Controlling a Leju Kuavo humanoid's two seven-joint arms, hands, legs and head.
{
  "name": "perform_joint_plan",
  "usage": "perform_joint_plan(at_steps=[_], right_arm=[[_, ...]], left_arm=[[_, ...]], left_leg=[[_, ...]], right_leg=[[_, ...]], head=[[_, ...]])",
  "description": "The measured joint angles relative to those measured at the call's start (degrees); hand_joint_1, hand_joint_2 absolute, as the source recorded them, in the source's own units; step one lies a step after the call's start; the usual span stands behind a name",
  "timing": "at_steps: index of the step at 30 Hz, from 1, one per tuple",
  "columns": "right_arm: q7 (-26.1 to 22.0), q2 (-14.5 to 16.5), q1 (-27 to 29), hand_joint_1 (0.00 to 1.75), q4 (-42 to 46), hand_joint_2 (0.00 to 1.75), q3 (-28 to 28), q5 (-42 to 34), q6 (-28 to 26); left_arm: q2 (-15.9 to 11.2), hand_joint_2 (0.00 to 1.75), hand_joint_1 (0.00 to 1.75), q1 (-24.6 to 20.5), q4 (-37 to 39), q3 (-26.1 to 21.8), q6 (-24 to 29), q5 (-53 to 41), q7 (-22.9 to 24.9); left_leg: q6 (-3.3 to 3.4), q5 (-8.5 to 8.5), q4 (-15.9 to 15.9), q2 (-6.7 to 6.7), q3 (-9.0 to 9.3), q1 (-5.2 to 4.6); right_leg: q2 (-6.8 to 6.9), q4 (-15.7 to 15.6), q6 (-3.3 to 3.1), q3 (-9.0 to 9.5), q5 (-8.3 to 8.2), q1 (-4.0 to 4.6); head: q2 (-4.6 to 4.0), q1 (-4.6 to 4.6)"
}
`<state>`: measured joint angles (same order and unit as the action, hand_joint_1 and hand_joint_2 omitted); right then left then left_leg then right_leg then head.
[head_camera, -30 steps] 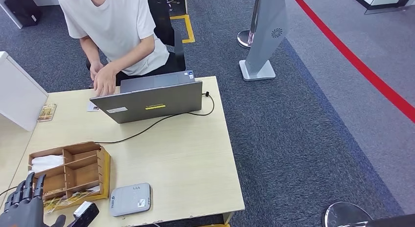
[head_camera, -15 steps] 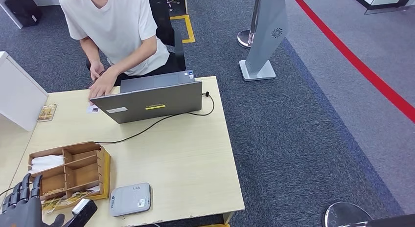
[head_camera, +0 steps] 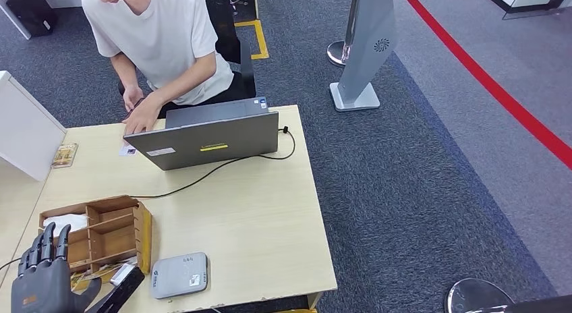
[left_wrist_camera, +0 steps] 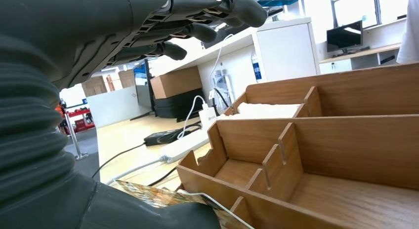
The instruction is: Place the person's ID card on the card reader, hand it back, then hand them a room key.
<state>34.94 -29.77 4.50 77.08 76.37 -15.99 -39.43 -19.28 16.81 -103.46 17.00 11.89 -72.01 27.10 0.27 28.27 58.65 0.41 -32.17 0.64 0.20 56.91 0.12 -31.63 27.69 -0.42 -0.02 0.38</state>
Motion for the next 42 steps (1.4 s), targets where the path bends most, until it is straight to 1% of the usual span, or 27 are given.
perform_joint_plan(at_steps=[10,18,28,42], right_arm=[[-0.3,-0.2,-0.5,0.0,-0.1,1.75,0.8,-0.2,0.0],[-0.3,-0.4,-0.5,0.0,-0.1,1.75,1.1,-0.2,0.0],[0.2,-0.4,-0.6,0.0,-0.1,1.75,1.1,-0.3,0.0],[0.5,-0.4,-0.7,0.0,-0.1,1.75,1.1,-0.1,0.0]], left_arm=[[1.2,1.75,0.0,-1.1,1.3,0.4,-0.1,0.5,-0.6],[1.5,1.75,0.0,-1.1,1.6,0.6,-0.6,0.9,-0.6],[1.4,1.75,0.0,-1.2,1.9,1.1,-4.8,4.1,1.3],[1.0,1.75,0.0,-1.2,2.1,1.6,-7.0,6.8,1.5]], left_leg=[[0.0,0.0,0.0,0.01,0.0,0.0],[0.0,0.0,0.0,0.0,0.0,0.0],[0.0,0.0,0.0,0.0,-0.01,0.0],[0.0,0.0,0.0,0.0,-0.01,0.0]], right_leg=[[-0.01,0.0,0.0,0.0,0.0,0.0],[-0.01,0.0,0.0,0.0,0.0,0.0],[-0.01,0.0,0.0,0.0,0.0,0.0],[-0.01,0.0,0.0,-0.01,0.0,0.0]], head=[[0.0,0.0],[0.0,-0.01],[0.0,0.0],[0.0,0.0]])
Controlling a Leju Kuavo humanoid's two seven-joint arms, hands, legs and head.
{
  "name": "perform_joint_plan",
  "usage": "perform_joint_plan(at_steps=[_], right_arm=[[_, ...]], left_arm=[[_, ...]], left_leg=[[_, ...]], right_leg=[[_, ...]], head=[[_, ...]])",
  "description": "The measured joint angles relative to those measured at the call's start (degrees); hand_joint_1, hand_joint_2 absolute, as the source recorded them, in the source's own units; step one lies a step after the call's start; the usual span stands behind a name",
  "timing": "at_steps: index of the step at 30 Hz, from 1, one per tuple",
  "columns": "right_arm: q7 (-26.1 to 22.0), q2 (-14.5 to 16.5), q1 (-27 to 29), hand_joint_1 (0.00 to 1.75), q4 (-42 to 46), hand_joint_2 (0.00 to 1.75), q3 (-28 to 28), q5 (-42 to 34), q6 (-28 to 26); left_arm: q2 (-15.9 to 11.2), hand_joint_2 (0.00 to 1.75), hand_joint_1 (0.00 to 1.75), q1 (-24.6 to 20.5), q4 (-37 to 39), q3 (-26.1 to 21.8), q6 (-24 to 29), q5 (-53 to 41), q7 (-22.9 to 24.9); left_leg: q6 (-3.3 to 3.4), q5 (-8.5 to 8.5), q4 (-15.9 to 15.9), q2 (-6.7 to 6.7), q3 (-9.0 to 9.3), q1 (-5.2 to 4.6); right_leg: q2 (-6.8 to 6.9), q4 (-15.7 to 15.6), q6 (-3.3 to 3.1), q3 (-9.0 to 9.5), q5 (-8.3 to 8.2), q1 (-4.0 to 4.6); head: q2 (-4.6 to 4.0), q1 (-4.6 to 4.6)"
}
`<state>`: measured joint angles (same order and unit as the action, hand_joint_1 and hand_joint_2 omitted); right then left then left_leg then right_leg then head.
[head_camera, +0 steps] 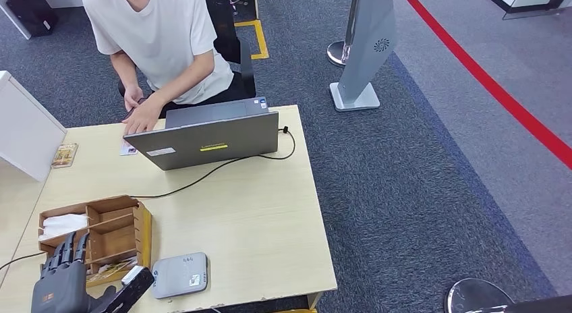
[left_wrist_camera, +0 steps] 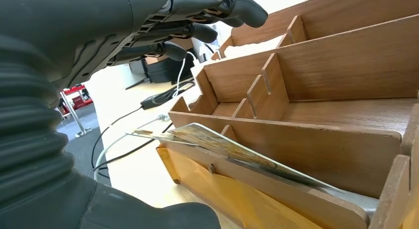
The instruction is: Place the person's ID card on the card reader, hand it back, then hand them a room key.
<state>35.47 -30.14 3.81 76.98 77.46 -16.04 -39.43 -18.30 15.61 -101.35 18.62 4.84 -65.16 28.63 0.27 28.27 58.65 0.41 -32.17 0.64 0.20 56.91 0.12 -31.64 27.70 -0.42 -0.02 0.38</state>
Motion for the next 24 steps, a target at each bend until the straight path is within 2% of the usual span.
perform_joint_plan(at_steps=[4,24], right_arm=[[0.1,0.0,0.0,0.0,0.0,1.75,0.0,0.0,0.0],[-0.1,0.0,0.0,0.0,0.0,1.75,0.0,0.1,0.0]], left_arm=[[-0.1,1.75,1.75,0.0,0.0,0.1,0.0,0.0,0.0],[-0.5,1.75,1.75,-0.1,0.0,0.6,1.2,0.4,-1.2]], left_leg=[[0.0,0.0,0.0,0.0,0.0,0.0],[0.0,0.0,0.0,0.0,0.0,0.0]], right_leg=[[0.0,0.0,0.0,0.0,0.0,0.0],[0.0,0.0,0.0,0.0,0.0,0.0]], head=[[0.0,0.0],[0.0,0.0]])
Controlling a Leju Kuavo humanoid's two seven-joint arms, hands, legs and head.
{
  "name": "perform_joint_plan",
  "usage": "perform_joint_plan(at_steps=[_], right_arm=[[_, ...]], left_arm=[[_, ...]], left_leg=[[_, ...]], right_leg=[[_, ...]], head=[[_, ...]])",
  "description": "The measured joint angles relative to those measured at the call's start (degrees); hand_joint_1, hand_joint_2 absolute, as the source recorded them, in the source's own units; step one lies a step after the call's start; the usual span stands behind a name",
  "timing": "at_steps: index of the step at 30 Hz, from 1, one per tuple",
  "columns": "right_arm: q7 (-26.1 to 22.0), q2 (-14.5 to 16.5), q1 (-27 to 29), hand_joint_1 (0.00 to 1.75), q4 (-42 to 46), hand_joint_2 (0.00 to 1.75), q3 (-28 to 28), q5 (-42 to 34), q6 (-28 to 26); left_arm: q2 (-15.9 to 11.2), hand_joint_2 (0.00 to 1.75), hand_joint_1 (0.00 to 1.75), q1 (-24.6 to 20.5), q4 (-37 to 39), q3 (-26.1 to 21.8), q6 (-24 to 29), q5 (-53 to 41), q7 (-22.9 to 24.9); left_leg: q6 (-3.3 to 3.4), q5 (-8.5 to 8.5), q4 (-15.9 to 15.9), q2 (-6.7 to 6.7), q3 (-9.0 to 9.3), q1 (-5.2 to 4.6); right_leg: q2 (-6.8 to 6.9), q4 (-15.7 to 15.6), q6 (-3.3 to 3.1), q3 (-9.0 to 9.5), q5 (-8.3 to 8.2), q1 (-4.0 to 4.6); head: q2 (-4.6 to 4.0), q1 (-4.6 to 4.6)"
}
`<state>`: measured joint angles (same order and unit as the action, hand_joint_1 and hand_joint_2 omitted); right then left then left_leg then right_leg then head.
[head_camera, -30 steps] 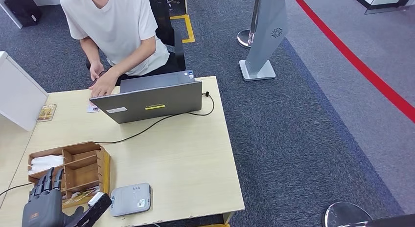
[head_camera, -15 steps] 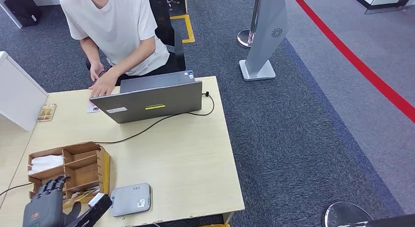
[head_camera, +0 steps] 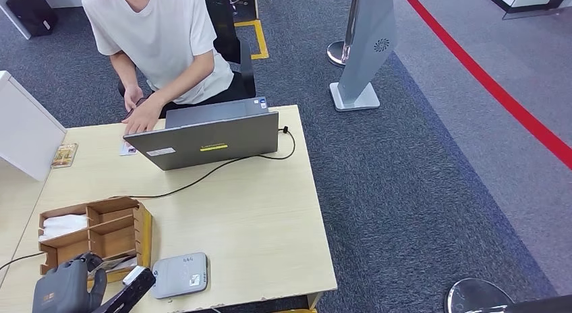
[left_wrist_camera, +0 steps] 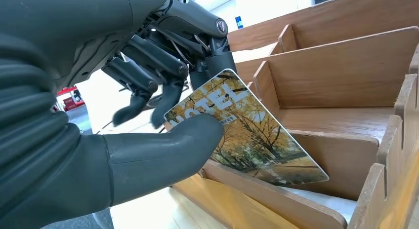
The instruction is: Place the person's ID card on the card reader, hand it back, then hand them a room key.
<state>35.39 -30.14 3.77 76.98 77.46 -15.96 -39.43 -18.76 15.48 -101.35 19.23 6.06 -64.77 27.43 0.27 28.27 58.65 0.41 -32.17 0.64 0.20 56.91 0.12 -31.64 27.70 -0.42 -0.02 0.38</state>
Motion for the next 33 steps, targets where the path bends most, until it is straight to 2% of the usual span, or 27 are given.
perform_joint_plan(at_steps=[21,24,29,33], right_arm=[[-0.1,0.0,0.0,0.0,0.0,1.75,0.0,0.0,0.0],[-0.2,0.0,0.1,0.0,0.0,1.75,0.0,0.1,0.0],[-1.0,0.0,0.8,0.0,0.0,1.75,-0.1,0.1,0.0],[-2.0,0.0,1.8,0.0,0.0,1.75,-0.6,0.0,0.0]], left_arm=[[-0.5,1.75,1.75,0.0,0.2,0.0,1.5,-1.0,-0.6],[-0.9,1.75,1.75,-0.1,-0.6,0.1,1.8,-1.9,-1.9],[-4.1,1.75,1.75,-1.8,-8.4,0.6,-2.8,-2.3,-7.1],[-7.5,1.75,1.75,-3.1,-14.9,1.3,-5.4,-2.0,-8.5]], left_leg=[[0.0,0.0,0.0,0.0,0.0,0.0],[0.0,0.0,0.0,0.0,0.0,0.01],[0.0,-0.01,0.0,-0.05,-0.02,0.01],[0.0,-0.01,0.0,-0.02,-0.01,0.01]], right_leg=[[0.0,0.0,0.0,0.0,0.0,0.0],[0.0,0.0,0.0,-0.02,0.0,0.01],[0.06,0.0,0.0,-0.02,0.0,0.01],[0.03,0.0,0.0,-0.02,0.0,0.01]], head=[[0.0,0.0],[0.0,0.0],[0.0,0.0],[0.0,0.01]])
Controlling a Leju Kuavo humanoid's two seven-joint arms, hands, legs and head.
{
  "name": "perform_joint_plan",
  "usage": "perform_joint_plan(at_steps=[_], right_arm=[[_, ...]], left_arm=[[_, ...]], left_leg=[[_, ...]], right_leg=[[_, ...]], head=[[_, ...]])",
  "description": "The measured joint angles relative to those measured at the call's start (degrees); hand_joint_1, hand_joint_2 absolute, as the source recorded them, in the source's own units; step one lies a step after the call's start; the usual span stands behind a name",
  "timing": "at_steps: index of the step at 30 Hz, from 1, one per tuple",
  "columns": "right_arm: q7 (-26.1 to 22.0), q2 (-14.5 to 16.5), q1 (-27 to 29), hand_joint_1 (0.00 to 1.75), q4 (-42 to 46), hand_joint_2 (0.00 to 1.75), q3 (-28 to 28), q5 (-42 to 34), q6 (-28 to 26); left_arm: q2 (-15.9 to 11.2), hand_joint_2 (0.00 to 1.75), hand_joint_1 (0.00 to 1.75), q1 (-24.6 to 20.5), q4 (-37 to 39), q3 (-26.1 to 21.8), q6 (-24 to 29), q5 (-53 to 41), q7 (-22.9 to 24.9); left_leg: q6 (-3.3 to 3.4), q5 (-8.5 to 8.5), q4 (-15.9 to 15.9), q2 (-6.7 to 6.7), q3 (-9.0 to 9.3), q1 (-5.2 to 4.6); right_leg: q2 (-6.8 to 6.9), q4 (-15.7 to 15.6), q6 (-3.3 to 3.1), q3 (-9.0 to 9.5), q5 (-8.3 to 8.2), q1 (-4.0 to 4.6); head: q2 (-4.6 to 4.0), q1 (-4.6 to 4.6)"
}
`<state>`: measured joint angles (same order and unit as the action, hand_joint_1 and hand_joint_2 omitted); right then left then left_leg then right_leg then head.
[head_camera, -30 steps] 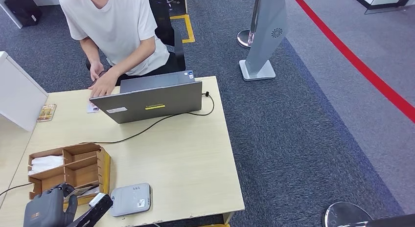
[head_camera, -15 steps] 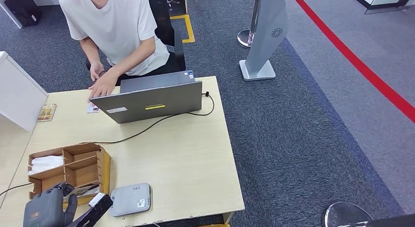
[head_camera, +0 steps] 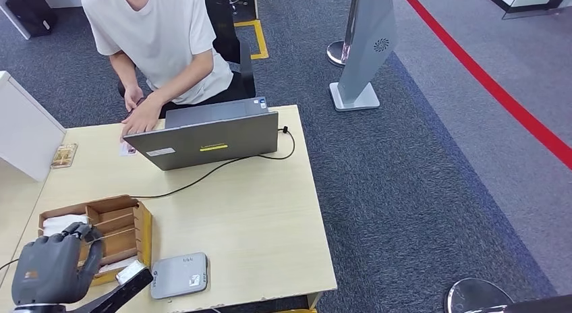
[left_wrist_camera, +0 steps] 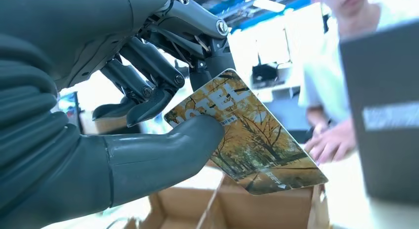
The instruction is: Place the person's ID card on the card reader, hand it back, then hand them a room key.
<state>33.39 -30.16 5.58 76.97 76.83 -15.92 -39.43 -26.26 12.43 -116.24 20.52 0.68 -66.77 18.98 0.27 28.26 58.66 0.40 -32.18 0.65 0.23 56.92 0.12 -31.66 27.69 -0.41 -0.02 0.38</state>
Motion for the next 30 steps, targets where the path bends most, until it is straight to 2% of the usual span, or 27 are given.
perform_joint_plan(at_steps=[3,7,11,14,17,20,24,27,30], right_arm=[[-0.7,0.0,0.6,0.0,0.0,1.75,-0.4,-0.4,0.0],[-1.5,0.0,0.9,0.0,-0.1,1.75,-1.0,-1.3,0.0],[-2.3,0.0,1.2,0.0,-0.3,1.75,-1.2,-1.9,0.0],[-2.8,0.0,1.2,0.0,-0.4,1.75,-1.3,-2.2,0.0],[-2.8,0.0,1.2,0.0,-0.6,1.75,-1.3,-2.2,0.0],[-3.1,0.0,1.2,0.0,-1.0,1.75,-1.2,-2.1,0.0],[-4.1,0.1,-0.6,0.0,-2.3,1.75,-0.1,-2.1,0.6],[-4.2,0.2,-2.8,0.0,-2.8,1.75,1.2,-1.4,1.7],[-4.4,0.2,-4.1,0.0,-3.4,1.75,2.1,-1.0,2.6]], left_arm=[[-3.0,1.75,1.75,-0.8,-3.4,0.9,-0.1,0.7,-1.1],[-9.9,1.75,1.75,-3.8,-8.5,1.9,-0.2,4.3,-3.5],[-15.9,1.75,1.75,-8.9,-13.1,2.0,-1.8,9.7,-5.8],[-18.9,1.75,1.75,-13.4,-15.4,1.7,-3.3,14.1,-6.8],[-20.1,1.75,1.75,-17.1,-16.8,1.3,-4.5,16.2,-6.7],[-19.6,1.75,1.75,-20.1,-16.8,1.2,-6.1,16.3,-4.1],[-13.8,1.75,1.75,-30.3,-10.3,1.4,-8.8,12.9,3.4],[-9.7,1.75,1.75,-37.5,-0.8,1.5,-6.0,8.5,5.8],[-7.7,1.75,1.75,-41.4,8.1,1.3,-1.4,5.7,4.7]], left_leg=[[0.0,0.0,0.0,-0.03,-0.02,0.01],[-0.01,-0.01,0.0,-0.04,-0.02,0.02],[-0.05,-0.05,0.0,-0.04,-0.01,0.03],[-0.06,-0.07,0.0,-0.04,-0.01,0.02],[-0.05,-0.08,0.0,-0.04,0.0,0.01],[-0.05,-0.08,0.0,-0.06,-0.01,-0.01],[0.03,-0.19,0.0,-0.24,-0.05,-0.01],[-0.02,-0.3,0.0,-0.15,-0.04,0.0],[-0.06,-0.35,0.0,-0.04,-0.02,0.0]], right_leg=[[0.02,0.0,0.0,-0.02,0.0,0.01],[0.02,0.0,0.0,-0.01,0.0,0.02],[0.02,0.0,-0.01,0.0,-0.01,0.02],[0.02,0.0,-0.02,0.01,-0.02,0.02],[0.02,0.0,-0.02,0.02,-0.02,0.01],[0.05,0.0,-0.01,-0.02,-0.02,-0.01],[0.3,0.0,-0.01,0.01,-0.09,-0.01],[0.19,0.0,-0.07,-0.01,-0.28,-0.01],[0.04,0.0,-0.08,-0.03,-0.35,0.0]], head=[[0.0,-0.01],[0.0,0.0],[0.0,-0.01],[0.0,-0.01],[0.0,-0.01],[0.0,0.0],[0.0,-0.01],[0.0,-0.01],[0.0,-0.01]])
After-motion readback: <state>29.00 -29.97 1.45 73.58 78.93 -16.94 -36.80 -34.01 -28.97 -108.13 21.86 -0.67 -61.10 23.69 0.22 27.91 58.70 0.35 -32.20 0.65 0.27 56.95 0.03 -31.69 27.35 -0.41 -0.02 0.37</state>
